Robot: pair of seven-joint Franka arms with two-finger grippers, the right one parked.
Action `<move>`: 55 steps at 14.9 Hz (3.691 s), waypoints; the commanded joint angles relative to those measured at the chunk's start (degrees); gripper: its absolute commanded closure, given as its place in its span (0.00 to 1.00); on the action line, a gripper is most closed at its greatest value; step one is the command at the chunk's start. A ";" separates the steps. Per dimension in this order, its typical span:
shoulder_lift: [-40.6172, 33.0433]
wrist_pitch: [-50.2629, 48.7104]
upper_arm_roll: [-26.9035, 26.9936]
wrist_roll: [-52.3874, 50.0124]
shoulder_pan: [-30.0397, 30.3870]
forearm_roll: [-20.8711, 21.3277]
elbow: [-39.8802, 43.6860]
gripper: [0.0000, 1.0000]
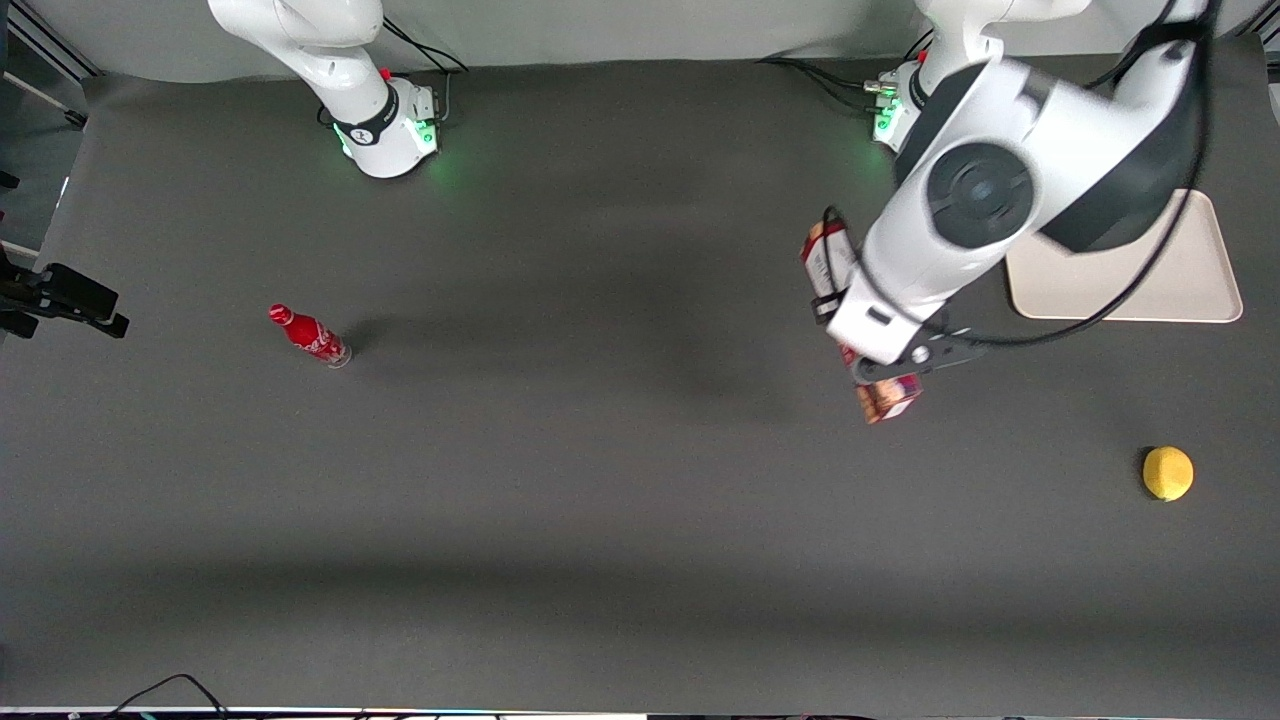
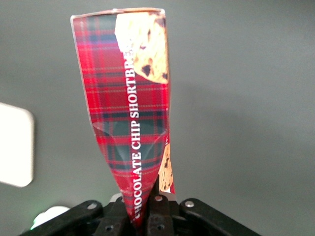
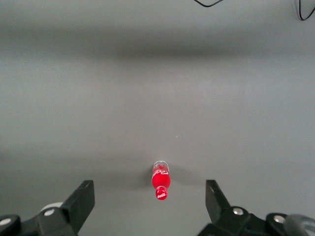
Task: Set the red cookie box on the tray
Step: 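Lift the box upright with the left gripper and carry it toward the tray, then lower the held box onto the white tray with the left gripper, then open the left gripper to release the box on the tray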
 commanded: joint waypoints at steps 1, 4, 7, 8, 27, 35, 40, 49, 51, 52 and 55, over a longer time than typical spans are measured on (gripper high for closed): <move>0.87 -15.79 3.59 4.62 0.09 -1.32 15.27 1.00; -0.36 -28.62 11.22 16.63 0.09 -1.32 23.71 1.00; -4.30 -34.45 22.55 33.50 0.09 -0.88 24.80 1.00; -5.10 -34.64 26.94 40.08 0.09 -0.36 24.62 1.00; -11.71 33.09 76.97 98.05 2.29 9.23 -36.79 1.00; -0.57 53.33 78.84 109.63 5.71 -2.32 -45.96 1.00; 9.74 57.12 78.75 122.94 7.03 -22.57 -45.52 1.00; 11.15 56.60 78.31 123.91 7.12 -24.08 -44.56 0.00; 10.80 56.42 78.22 123.65 7.12 -25.21 -44.55 0.00; 11.06 56.16 78.31 123.82 7.12 -27.05 -44.55 0.00; 10.98 50.48 78.31 123.47 6.33 -27.60 -41.23 0.00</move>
